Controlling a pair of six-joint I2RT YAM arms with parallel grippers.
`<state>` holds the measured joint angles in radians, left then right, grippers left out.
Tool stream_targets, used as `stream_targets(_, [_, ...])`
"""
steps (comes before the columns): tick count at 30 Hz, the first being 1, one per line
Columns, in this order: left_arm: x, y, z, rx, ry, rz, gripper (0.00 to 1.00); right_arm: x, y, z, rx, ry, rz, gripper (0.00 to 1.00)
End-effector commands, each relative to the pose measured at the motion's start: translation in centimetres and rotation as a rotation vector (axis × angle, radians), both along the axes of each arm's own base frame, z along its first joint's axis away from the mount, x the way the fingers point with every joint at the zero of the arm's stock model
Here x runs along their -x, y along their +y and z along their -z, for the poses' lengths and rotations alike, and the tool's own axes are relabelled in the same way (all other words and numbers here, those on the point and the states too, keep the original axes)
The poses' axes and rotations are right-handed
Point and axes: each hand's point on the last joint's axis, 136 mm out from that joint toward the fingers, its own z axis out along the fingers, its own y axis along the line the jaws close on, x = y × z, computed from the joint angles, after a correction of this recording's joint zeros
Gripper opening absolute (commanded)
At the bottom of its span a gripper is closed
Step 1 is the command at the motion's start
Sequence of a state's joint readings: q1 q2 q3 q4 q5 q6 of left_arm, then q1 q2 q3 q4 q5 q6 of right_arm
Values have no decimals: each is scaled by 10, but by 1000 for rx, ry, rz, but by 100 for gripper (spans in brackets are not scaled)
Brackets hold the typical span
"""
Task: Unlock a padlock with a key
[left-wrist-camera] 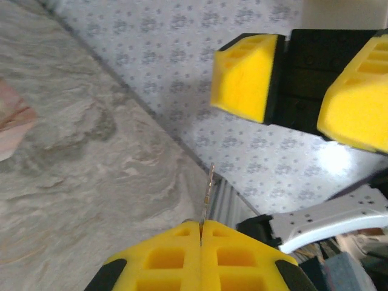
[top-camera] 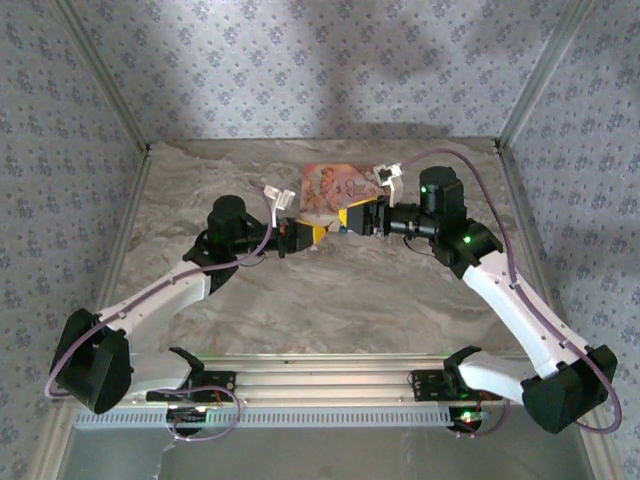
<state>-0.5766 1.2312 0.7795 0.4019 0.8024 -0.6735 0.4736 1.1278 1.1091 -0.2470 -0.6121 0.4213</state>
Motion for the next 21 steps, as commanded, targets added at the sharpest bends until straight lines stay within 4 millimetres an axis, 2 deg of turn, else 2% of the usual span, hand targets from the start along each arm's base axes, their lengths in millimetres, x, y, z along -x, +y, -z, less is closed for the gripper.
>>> stream_targets(1, [-9,14,11,-64,-1,-95,0,-27,-25,29,102,74,221,53])
stream_targets(5, [-14,32,38,-135,42,-178,0,-44,-33,73,177,198,335,55])
stream_targets(11, [-17,57,73,-201,105,-268,0,-63,-15,141,352,292,377,55])
stream_targets(15, [-15,63,92,-235,134,-275,0,-75,-5,188,422,354,435,54])
stream_targets(21, [-15,68,112,-256,170,-278,0,-93,3,240,455,395,530,54])
